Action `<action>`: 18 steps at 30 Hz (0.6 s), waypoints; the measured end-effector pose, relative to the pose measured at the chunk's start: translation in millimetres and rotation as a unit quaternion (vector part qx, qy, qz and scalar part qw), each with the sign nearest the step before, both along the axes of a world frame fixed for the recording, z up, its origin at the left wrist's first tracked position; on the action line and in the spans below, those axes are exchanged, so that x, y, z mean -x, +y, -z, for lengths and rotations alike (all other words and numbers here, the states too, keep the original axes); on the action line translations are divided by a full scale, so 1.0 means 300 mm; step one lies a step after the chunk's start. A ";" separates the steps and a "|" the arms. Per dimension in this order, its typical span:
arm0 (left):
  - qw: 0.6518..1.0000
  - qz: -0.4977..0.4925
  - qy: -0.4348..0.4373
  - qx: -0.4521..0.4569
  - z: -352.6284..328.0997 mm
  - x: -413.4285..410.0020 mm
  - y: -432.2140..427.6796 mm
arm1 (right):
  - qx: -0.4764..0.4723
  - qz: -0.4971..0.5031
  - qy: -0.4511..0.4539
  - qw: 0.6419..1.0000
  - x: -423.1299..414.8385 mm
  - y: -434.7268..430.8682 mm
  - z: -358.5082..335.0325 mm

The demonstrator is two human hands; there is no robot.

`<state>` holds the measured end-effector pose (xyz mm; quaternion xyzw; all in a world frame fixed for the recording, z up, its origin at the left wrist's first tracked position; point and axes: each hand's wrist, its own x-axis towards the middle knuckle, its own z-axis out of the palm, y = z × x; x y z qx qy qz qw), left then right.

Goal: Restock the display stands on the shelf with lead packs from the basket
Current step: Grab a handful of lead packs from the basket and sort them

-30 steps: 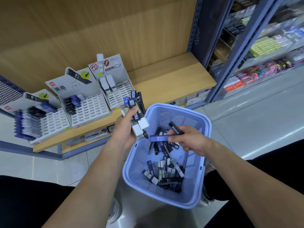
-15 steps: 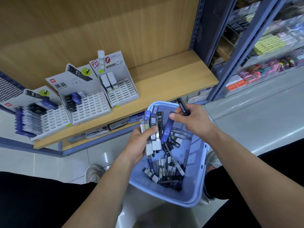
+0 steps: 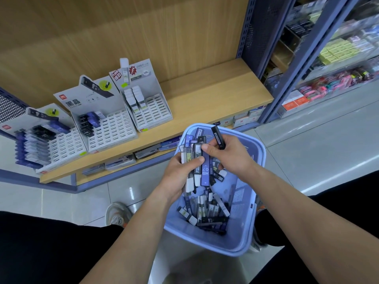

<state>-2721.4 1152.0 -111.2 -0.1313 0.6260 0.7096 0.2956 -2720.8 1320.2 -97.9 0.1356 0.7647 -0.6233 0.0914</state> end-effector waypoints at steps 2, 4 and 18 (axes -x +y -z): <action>1.000 0.003 0.005 0.008 0.006 0.006 -0.004 | 0.008 0.009 -0.004 1.000 -0.001 -0.011 0.000; 1.000 -0.001 0.010 0.020 0.008 0.008 -0.004 | 0.010 0.013 -0.007 1.000 -0.003 -0.022 -0.001; 0.999 -0.031 0.008 0.034 0.044 0.011 -0.025 | 0.044 0.014 -0.057 0.997 0.002 -0.031 0.020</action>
